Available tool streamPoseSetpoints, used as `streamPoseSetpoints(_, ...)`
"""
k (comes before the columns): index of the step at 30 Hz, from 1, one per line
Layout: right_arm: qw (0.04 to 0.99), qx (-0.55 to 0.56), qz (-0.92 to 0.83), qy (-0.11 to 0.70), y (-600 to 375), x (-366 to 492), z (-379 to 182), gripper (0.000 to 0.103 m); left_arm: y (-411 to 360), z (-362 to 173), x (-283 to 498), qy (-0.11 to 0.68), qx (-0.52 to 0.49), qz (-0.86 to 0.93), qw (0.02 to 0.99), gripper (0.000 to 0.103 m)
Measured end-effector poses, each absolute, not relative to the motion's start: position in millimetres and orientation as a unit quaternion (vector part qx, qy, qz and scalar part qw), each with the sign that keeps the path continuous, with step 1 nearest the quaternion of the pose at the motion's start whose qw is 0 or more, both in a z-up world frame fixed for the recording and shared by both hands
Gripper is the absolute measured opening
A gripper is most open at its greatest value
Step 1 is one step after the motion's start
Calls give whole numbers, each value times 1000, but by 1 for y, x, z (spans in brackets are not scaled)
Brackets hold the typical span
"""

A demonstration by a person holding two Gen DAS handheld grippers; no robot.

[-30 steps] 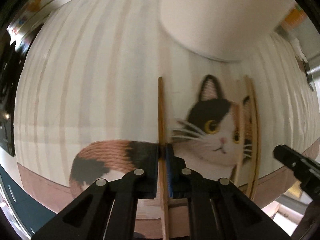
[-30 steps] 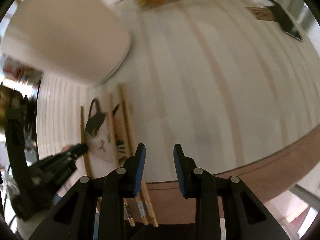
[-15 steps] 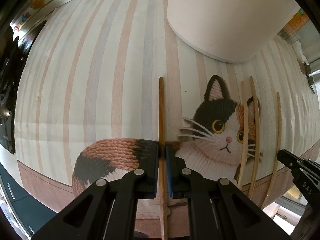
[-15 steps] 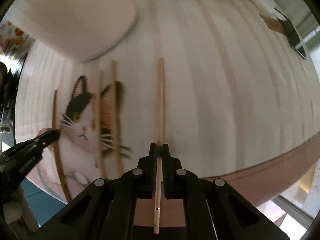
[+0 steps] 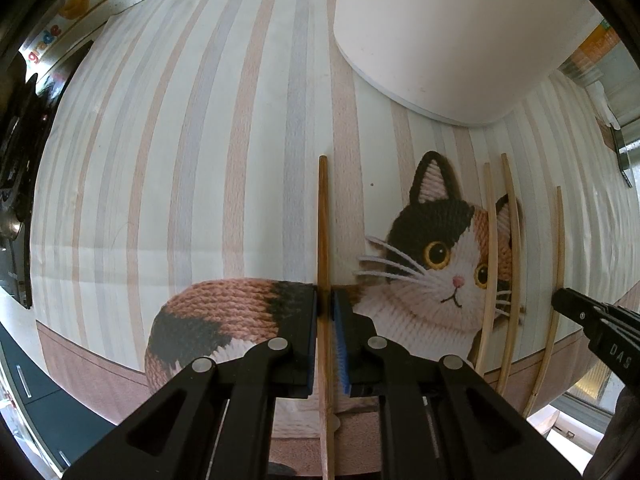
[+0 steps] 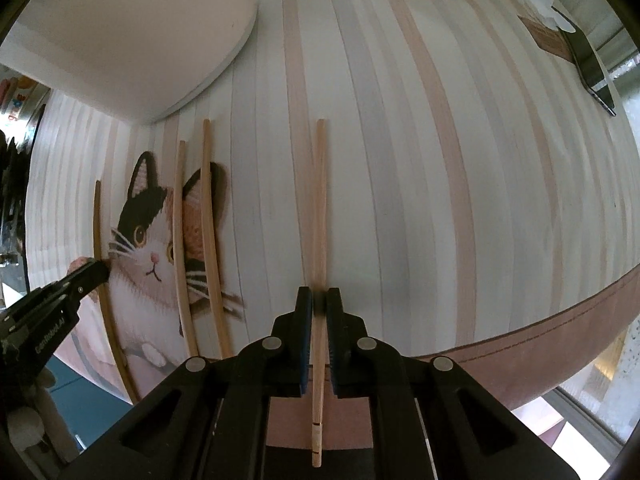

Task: Organize utensils
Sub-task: 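Lift both chopsticks up over the pink holder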

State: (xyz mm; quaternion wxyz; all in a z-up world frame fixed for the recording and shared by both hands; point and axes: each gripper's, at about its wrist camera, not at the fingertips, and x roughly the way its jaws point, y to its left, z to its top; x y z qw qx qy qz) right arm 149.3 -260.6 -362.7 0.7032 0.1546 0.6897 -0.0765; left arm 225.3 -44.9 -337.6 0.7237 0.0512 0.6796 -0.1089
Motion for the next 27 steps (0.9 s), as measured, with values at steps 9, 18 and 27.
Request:
streamPoseSetpoints(9,702,155,-80,691,-262,156,-365,7,-49,-337,225,671,63,-101,732,5)
streamPoseSetpoints(18,754,161,-93,630,-262,150,-329,7,-39,-271,231,589,70,-83,801,4)
streamPoseSetpoints(27,825,147,-107,535,-265,148,-263,7,-20,-210,240,529,38,-68,845,4)
